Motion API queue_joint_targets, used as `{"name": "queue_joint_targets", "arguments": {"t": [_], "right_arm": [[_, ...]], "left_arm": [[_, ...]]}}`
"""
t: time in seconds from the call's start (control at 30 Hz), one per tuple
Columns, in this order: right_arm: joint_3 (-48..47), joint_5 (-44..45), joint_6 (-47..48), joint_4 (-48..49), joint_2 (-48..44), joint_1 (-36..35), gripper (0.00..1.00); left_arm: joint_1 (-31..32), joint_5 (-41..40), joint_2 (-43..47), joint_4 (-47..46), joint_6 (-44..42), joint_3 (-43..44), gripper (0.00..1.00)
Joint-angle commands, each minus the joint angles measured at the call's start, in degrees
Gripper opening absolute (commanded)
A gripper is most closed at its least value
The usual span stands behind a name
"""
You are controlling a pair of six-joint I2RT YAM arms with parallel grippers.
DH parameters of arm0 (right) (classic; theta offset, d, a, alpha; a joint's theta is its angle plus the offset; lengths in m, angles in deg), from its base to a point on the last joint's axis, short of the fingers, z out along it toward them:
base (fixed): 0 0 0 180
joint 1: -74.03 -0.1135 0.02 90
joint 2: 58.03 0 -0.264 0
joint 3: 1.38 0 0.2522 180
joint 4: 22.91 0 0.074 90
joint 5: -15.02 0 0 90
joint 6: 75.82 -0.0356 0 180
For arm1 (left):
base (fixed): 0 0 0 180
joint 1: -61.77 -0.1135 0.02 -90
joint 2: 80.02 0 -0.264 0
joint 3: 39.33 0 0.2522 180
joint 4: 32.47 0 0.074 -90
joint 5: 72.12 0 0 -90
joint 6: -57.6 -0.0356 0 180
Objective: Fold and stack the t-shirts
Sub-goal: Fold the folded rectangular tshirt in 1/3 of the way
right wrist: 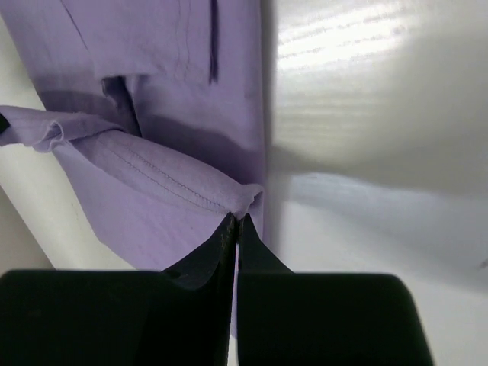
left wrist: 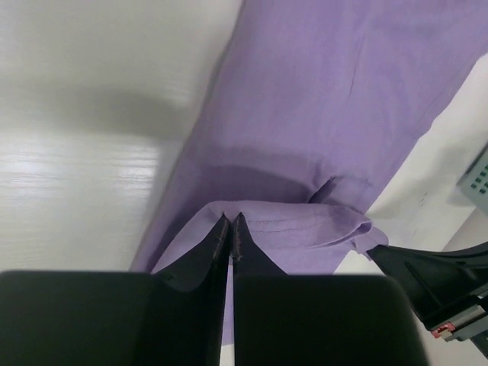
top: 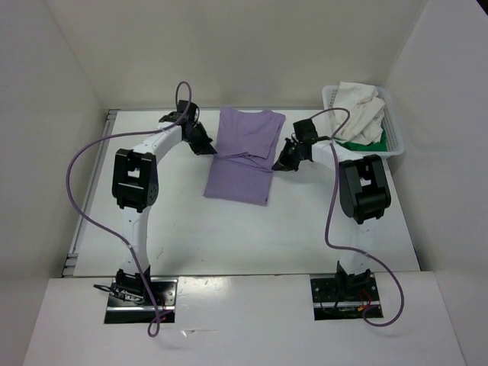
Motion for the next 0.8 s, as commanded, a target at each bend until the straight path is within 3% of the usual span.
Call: {"name": "queue_joint_targets", "arguments": {"t": [0.0, 0.07, 0.13, 0.2, 0.23, 0.27, 0.37, 0.4, 0.43, 0.5, 0.63, 0.77], "right_arm": [[-5.83, 0.46, 1.84, 0.30, 1.84, 0.34, 0.00], [-7.68, 0.46, 1.84, 0.30, 2.63, 0.34, 0.01], [-8.30, 0.99, 1.84, 0.30, 2.63, 0.34, 0.06], [-8.31, 1.51, 1.84, -0.32, 1.23, 0.34, 0.23], [-8.31, 1.52, 1.84, -0.84, 0.53, 0.34, 0.28], [-8.31, 3.43, 2.36, -1.45, -1.13, 0.34, 0.34], [-7.79, 5.56, 3.50, -3.22, -4.12, -1.59, 0.35], [-7.78, 5.56, 3.51, -3.22, -4.66, -2.29, 0.20], [-7.09, 5.04, 3.51, -3.22, -4.66, -4.04, 0.14], [-7.08, 4.34, 3.51, -2.52, -3.53, -6.51, 0.00], [-11.63, 2.75, 2.98, -2.51, 3.32, -11.17, 0.00], [-14.64, 2.05, 2.98, -3.47, 7.37, -11.97, 0.00]], "left_arm": [[-1.31, -3.47, 0.01, -0.36, 1.18, 4.28, 0.08], [-1.84, -3.99, 0.01, -0.36, 1.19, 4.81, 0.10], [-1.84, -3.39, 0.01, -1.41, 1.19, 4.82, 0.20], [-2.45, -2.76, 0.63, -1.42, 1.19, 4.82, 0.36], [-2.46, -1.37, 1.85, -2.20, 1.19, 4.12, 0.52], [-3.15, -1.36, 2.55, -2.21, 1.19, 3.42, 0.56], [-3.16, -0.05, 8.61, -6.41, -0.22, -5.61, 0.52], [-2.12, 0.83, 12.71, -10.26, -0.22, -9.38, 0.48], [-1.32, 2.67, 14.32, -11.69, -0.22, -15.95, 0.45], [1.31, 4.17, 16.79, -14.32, 0.39, -21.00, 0.36], [4.91, 4.98, 17.33, -17.06, 1.81, -28.75, 0.29], [4.93, 1.99, 16.71, -17.06, 0.58, -34.02, 0.29]]}}
